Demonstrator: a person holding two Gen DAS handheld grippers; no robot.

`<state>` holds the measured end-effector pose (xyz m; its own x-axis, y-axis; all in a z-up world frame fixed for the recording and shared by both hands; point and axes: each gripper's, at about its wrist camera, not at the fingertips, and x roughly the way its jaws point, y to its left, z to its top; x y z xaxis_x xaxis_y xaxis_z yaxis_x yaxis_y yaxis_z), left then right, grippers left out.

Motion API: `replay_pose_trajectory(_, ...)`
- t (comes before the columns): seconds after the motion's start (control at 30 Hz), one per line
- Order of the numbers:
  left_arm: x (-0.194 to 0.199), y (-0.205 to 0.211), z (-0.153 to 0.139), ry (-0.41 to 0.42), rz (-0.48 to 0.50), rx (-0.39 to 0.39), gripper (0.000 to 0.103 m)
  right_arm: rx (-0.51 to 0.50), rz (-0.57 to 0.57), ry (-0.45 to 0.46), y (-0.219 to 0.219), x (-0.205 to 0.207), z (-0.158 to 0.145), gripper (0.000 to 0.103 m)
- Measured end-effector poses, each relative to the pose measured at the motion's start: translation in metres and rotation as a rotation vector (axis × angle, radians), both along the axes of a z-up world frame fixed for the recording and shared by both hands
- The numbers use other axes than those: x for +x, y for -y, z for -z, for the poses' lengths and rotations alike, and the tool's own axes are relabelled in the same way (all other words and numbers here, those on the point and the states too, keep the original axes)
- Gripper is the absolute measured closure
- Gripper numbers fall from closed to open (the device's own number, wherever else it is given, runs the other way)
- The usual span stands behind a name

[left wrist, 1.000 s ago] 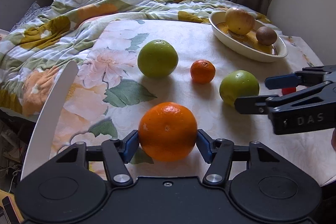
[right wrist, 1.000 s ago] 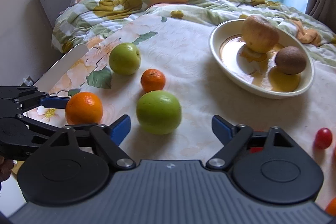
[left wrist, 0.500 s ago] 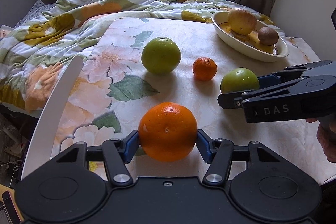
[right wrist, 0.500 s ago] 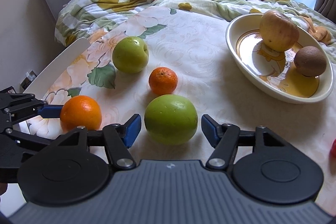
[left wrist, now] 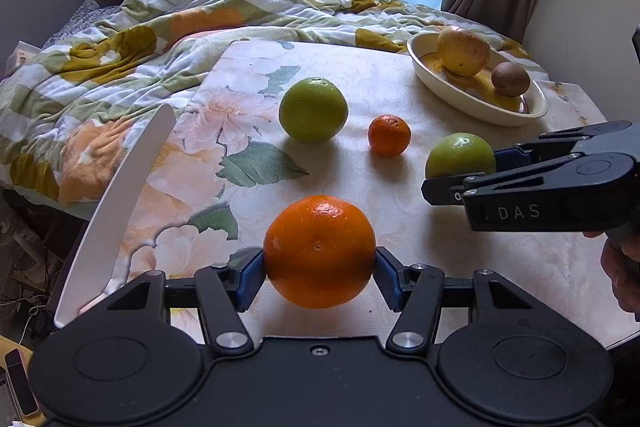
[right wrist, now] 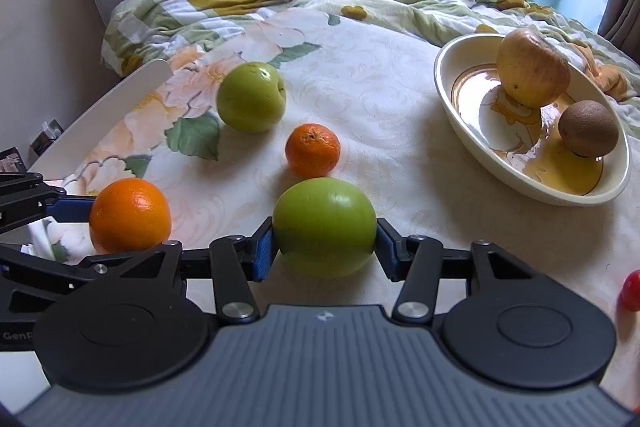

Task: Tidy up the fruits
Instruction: 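Grasp the large orange with the left tool while the right tool grasps the green apple, then carry the orange to the bowl and release it with the left tool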

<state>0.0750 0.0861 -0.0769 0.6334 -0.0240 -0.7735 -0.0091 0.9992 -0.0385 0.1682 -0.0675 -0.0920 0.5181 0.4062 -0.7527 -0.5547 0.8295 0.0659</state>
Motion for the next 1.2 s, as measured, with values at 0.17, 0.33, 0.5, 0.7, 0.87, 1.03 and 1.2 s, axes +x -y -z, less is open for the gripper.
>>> replay_pose_trajectory(0.17, -0.009, 0.009, -0.016, 0.025, -0.003, 0.003, 0.041, 0.016, -0.007, 0.013, 0.009, -0.013, -0.013, 0.037)
replay_pose_trajectory(0.33, -0.017, 0.022, -0.035, 0.050, -0.001, 0.008, 0.041, 0.033, -0.003, 0.025, 0.023, -0.027, -0.029, 0.037)
replay_pose_trajectory(0.5, -0.024, 0.038, -0.055, 0.071, 0.003, 0.025, 0.041, 0.056, 0.013, 0.033, 0.043, -0.041, -0.047, 0.037)
replay_pose_trajectory(0.7, -0.030, 0.058, -0.077, 0.099, 0.028, 0.039, 0.041, 0.072, 0.047, 0.030, 0.073, -0.053, -0.070, 0.037)
replay_pose_trajectory(0.87, -0.026, 0.076, -0.098, 0.130, 0.074, 0.033, 0.041, 0.073, 0.079, 0.048, 0.101, -0.061, -0.088, 0.037)
replay_pose_trajectory(1.03, -0.011, 0.093, -0.120, 0.160, 0.114, 0.027, 0.041, 0.086, 0.114, 0.064, 0.130, -0.062, -0.110, 0.037)
replay_pose_trajectory(1.2, 0.014, 0.108, -0.130, 0.170, 0.134, 0.040, 0.041, 0.083, 0.136, 0.096, 0.154, -0.055, -0.130, 0.037)
